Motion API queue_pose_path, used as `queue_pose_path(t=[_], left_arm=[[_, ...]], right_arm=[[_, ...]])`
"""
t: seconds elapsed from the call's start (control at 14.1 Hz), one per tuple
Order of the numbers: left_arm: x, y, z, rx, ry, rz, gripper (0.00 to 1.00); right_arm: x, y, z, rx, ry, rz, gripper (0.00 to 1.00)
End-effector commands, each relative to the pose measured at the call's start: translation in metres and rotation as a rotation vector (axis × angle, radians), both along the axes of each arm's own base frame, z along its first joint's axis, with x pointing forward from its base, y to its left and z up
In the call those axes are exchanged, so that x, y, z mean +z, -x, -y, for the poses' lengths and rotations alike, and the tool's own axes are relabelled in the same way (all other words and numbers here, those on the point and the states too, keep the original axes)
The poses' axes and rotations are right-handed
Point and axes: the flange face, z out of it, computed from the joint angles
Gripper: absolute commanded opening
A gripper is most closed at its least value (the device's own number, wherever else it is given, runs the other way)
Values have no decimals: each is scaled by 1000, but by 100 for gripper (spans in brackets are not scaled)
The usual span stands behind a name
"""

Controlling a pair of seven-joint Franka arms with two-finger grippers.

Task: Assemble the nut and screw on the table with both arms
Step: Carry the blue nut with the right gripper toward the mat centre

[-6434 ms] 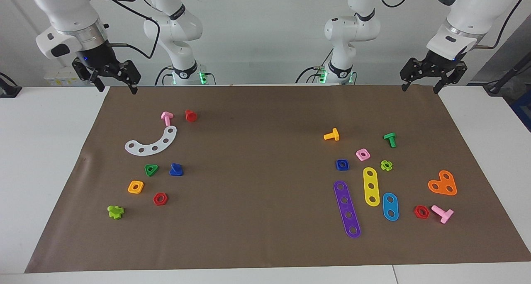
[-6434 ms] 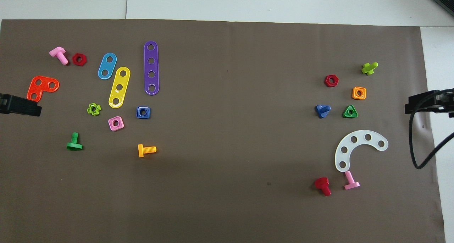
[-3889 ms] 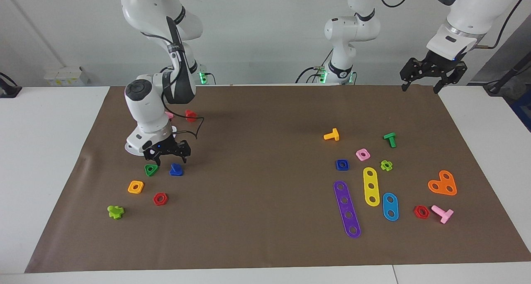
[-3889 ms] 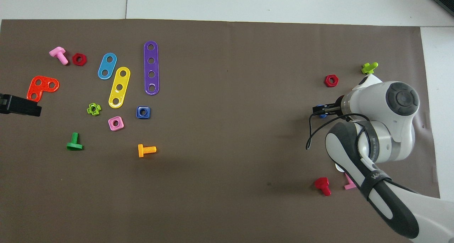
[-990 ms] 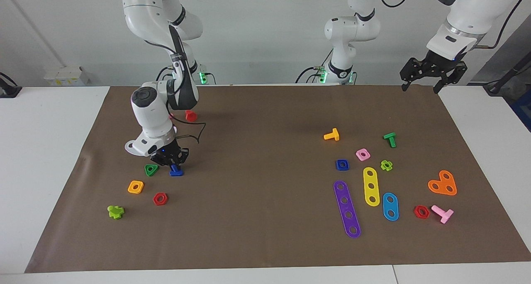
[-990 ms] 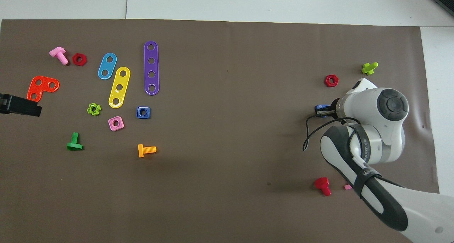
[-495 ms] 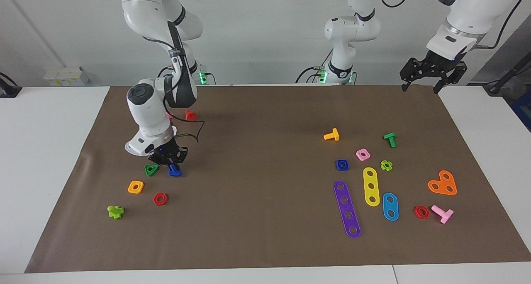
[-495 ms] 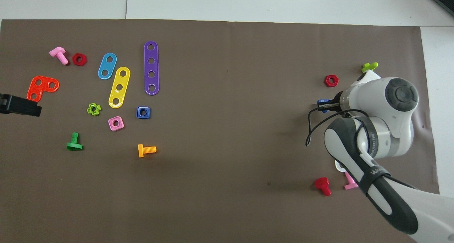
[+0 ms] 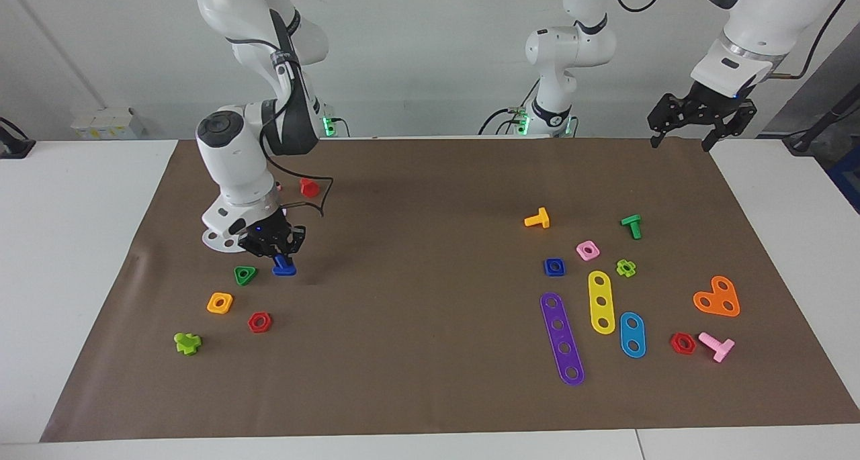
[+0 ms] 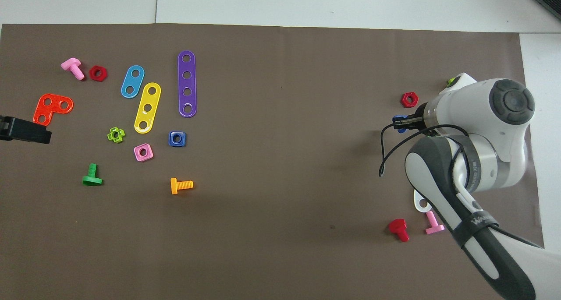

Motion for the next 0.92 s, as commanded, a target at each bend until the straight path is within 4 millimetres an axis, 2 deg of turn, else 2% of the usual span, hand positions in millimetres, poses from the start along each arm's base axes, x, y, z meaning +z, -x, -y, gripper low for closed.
queue_pose_path(t=[0.0, 0.14, 0.35, 0.57, 0.85], left_arm=[[1, 10, -3, -4, 15, -5, 100], [1, 10, -3, -3, 15, -5, 100], [1, 10, -3, -3, 15, -5, 100], [1, 10, -3, -3, 15, -5, 100], [1, 10, -3, -3, 15, -6, 100]], right_arm=[[17, 2, -41, 0, -17, -10, 0], [18, 8, -75, 11, -24, -4, 0], [24, 17, -138, -7, -42, 1, 0], [11, 19, -198, -12, -42, -35, 0], [-6, 21, -246, -55, -49, -56, 0]])
